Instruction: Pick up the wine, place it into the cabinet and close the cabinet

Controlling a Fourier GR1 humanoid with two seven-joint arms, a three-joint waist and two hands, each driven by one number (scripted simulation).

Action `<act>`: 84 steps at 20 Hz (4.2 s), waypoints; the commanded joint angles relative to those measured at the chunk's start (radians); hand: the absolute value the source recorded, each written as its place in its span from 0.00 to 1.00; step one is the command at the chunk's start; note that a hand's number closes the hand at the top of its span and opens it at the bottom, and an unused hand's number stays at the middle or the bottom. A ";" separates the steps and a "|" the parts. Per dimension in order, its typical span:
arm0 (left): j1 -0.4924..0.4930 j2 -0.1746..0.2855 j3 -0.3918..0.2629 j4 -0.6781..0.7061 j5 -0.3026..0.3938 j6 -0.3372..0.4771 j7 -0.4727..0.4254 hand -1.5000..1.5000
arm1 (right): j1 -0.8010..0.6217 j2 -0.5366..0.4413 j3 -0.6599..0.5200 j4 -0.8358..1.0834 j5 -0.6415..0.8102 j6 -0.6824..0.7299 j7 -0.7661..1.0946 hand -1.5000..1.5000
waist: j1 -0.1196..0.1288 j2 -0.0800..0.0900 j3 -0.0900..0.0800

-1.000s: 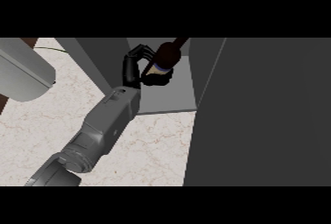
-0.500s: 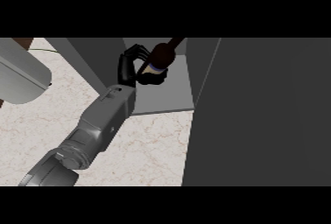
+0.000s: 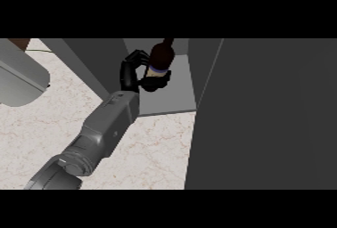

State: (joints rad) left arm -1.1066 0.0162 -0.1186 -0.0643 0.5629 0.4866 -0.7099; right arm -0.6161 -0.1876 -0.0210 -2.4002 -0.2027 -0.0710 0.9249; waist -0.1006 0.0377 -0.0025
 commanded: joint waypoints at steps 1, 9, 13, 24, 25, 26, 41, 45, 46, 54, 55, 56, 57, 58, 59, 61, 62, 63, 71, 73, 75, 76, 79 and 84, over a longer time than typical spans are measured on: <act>0.047 -0.014 0.033 -0.010 0.029 -0.087 -0.024 1.00 | 0.000 0.011 -0.005 -0.026 -0.027 -0.010 0.007 0.00 | 0.001 0.003 -0.001; 0.130 -0.016 0.059 -0.026 0.082 -0.171 -0.043 1.00 | -0.024 0.020 0.018 0.002 -0.030 0.002 -0.001 0.00 | -0.033 -0.001 -0.002; 0.136 -0.016 0.048 -0.023 0.089 -0.193 -0.032 1.00 | 0.004 0.023 0.012 -0.038 -0.037 -0.006 0.022 0.00 | -0.035 -0.008 -0.001; 0.235 -0.016 0.023 -0.026 0.141 -0.182 -0.079 1.00 | 0.017 0.056 0.053 -0.011 -0.038 0.006 -0.008 0.00 | -0.082 0.002 -0.003; 0.216 -0.016 0.005 -0.029 0.136 -0.187 -0.048 1.00 | 0.000 0.040 0.027 0.007 -0.050 0.024 -0.030 0.00 | -0.075 0.000 -0.002; 0.226 -0.016 -0.003 -0.026 0.132 -0.185 -0.060 1.00 | -0.019 0.046 0.036 -0.009 -0.051 0.005 -0.002 0.00 | -0.082 -0.001 -0.003; 0.151 -0.016 -0.042 -0.071 0.196 -0.103 -0.028 1.00 | 0.033 0.053 0.020 0.003 -0.068 0.044 -0.048 0.00 | -0.089 0.007 -0.001; 0.122 -0.016 -0.062 -0.075 0.201 -0.063 -0.024 1.00 | 0.017 0.045 0.000 0.004 -0.081 0.039 -0.031 0.00 | -0.089 0.004 -0.001; 0.101 -0.016 -0.049 -0.081 0.220 -0.049 -0.001 1.00 | 0.011 0.040 -0.027 0.017 -0.087 0.042 -0.047 0.00 | -0.077 0.003 0.000; 0.021 -0.016 -0.061 -0.050 0.219 -0.016 0.047 1.00 | 0.036 0.026 -0.037 0.005 -0.097 0.053 -0.033 0.00 | -0.067 0.007 0.001; -0.007 -0.016 -0.058 -0.051 0.225 -0.012 0.082 1.00 | 0.024 0.040 -0.010 0.011 -0.066 0.039 -0.035 0.00 | -0.056 0.004 0.000; -0.022 -0.016 -0.043 -0.036 0.230 0.007 0.083 1.00 | 0.049 0.034 -0.022 -0.011 -0.088 0.052 -0.032 0.00 | -0.064 0.009 0.001; -0.004 -0.016 -0.052 -0.031 0.225 -0.015 0.085 1.00 | 0.029 0.038 -0.026 0.005 -0.065 0.037 -0.041 0.00 | -0.056 0.009 0.000; -0.018 -0.016 -0.054 -0.041 0.235 0.013 0.100 1.00 | 0.030 0.043 -0.021 0.020 -0.069 0.050 -0.067 0.00 | -0.077 0.012 0.001; -0.011 -0.016 -0.046 -0.024 0.232 -0.018 0.103 1.00 | 0.045 0.041 -0.021 0.011 -0.071 0.052 -0.060 0.00 | -0.057 0.014 0.000; -0.044 -0.016 -0.037 -0.018 0.244 0.017 0.138 1.00 | 0.041 0.036 -0.037 0.007 -0.099 0.062 -0.064 0.00 | -0.065 0.013 0.001; -0.015 -0.016 -0.028 -0.024 0.250 -0.008 0.103 1.00 | 0.083 0.039 -0.035 -0.016 -0.090 0.062 -0.058 0.00 | -0.060 0.011 0.001; -0.048 -0.016 -0.033 -0.011 0.241 0.015 0.122 1.00 | 0.070 0.046 -0.023 -0.009 -0.075 0.054 -0.061 0.00 | -0.058 0.014 0.001; -0.068 0.039 -0.110 0.062 0.152 0.070 0.124 1.00 | 0.077 0.033 -0.050 -0.013 -0.096 0.064 -0.058 0.00 | -0.055 0.012 0.002; -0.065 0.043 -0.162 0.063 0.100 0.147 0.112 1.00 | 0.057 0.044 -0.030 0.000 -0.082 0.060 -0.067 0.00 | -0.063 0.020 0.002; -0.068 0.058 -0.168 0.063 0.092 0.171 0.119 1.00 | 0.053 0.028 -0.048 0.001 -0.090 0.072 -0.072 0.00 | -0.070 0.025 0.002; -0.083 0.048 -0.165 0.064 0.095 0.191 0.125 1.00 | 0.065 0.041 -0.030 0.007 -0.084 0.073 -0.079 0.00 | -0.062 0.023 0.001; -0.052 0.083 -0.197 0.064 0.062 0.212 0.142 1.00 | 0.077 0.037 -0.021 -0.007 -0.083 0.080 -0.073 0.00 | -0.063 0.024 0.001; -0.003 0.086 -0.202 0.064 0.054 0.273 0.139 1.00 | 0.048 0.040 -0.020 -0.008 -0.078 0.073 -0.078 0.00 | -0.072 0.034 -0.002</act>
State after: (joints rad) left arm -1.1467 0.0867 -0.3104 -0.0038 0.6291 0.7264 -0.5738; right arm -0.5660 -0.1465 -0.0481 -2.3758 -0.2730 0.0021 0.8384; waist -0.1690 0.0675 -0.0008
